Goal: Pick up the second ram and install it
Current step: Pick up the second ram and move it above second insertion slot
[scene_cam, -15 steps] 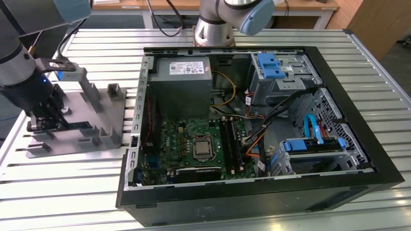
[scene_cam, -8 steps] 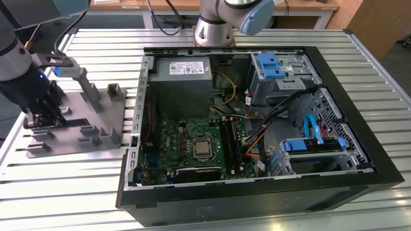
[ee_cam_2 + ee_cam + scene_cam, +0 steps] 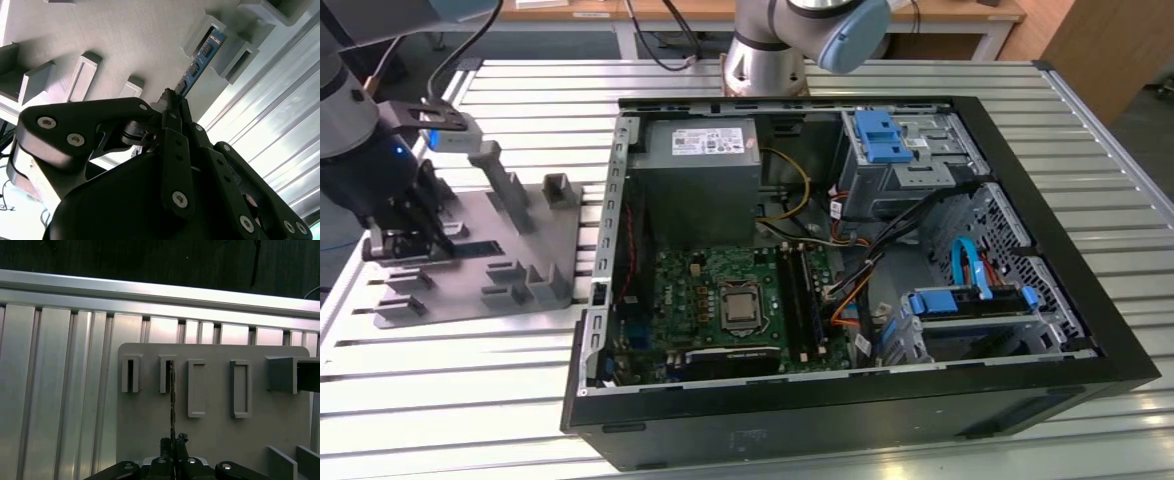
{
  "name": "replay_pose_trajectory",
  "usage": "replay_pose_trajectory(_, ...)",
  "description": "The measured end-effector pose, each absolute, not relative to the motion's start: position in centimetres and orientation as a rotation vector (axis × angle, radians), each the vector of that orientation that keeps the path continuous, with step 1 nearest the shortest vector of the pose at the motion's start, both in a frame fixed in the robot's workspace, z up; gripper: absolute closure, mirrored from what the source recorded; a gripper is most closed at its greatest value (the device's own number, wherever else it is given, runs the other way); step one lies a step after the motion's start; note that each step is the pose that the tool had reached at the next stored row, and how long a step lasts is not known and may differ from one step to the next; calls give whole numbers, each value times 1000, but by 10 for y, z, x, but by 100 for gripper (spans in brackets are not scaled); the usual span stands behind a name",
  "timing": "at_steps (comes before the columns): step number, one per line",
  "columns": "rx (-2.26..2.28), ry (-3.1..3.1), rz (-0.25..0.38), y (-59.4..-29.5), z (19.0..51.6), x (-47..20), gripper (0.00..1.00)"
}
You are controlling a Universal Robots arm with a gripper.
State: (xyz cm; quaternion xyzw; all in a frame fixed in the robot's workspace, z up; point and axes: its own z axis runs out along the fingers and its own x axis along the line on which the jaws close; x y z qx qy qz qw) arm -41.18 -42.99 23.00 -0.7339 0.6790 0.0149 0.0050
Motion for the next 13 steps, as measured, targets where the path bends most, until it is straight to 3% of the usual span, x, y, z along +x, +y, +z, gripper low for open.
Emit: replay_pose_trajectory(13, -2295, 2123, 53, -430, 243, -412, 86)
